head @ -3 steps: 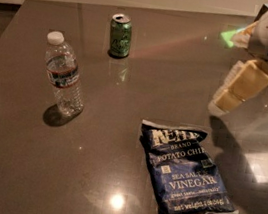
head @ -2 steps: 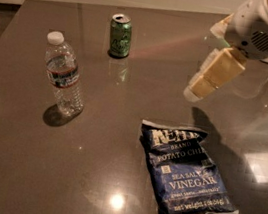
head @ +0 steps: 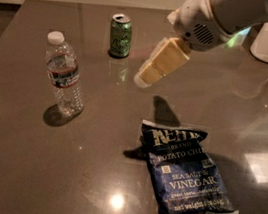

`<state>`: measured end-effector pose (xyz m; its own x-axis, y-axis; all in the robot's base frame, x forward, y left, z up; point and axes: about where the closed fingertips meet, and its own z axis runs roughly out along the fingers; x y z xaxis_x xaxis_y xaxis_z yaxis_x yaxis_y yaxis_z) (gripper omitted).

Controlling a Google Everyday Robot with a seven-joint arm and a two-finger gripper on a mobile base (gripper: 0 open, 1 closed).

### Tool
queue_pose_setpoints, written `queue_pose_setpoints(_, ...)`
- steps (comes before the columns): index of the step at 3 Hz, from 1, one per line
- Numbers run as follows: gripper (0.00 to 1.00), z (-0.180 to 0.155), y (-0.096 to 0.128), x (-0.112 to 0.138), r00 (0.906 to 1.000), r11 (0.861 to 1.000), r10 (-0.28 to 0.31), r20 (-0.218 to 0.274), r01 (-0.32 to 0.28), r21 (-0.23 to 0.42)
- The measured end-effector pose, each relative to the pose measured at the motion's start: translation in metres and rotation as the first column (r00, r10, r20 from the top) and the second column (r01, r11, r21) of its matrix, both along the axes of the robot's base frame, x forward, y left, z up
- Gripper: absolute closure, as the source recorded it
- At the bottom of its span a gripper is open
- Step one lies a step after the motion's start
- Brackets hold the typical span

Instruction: Knock water bottle over

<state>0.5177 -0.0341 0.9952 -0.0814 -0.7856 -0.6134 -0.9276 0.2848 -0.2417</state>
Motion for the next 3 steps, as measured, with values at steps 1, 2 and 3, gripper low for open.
queue_pose_setpoints(1,0.0,-0.006,0.045,-0.002,0.9985,0.998,0.053,0.012,-0.053,0.036)
queue_pose_setpoints(2,0.0,-0.013,0.088,-0.011,0.9931,0.99,0.117,-0.006,-0.116,0.074)
queue_pose_setpoints(3,0.0,-0.021,0.12,-0.019,0.986,0.982,0.165,-0.024,-0.162,0.098)
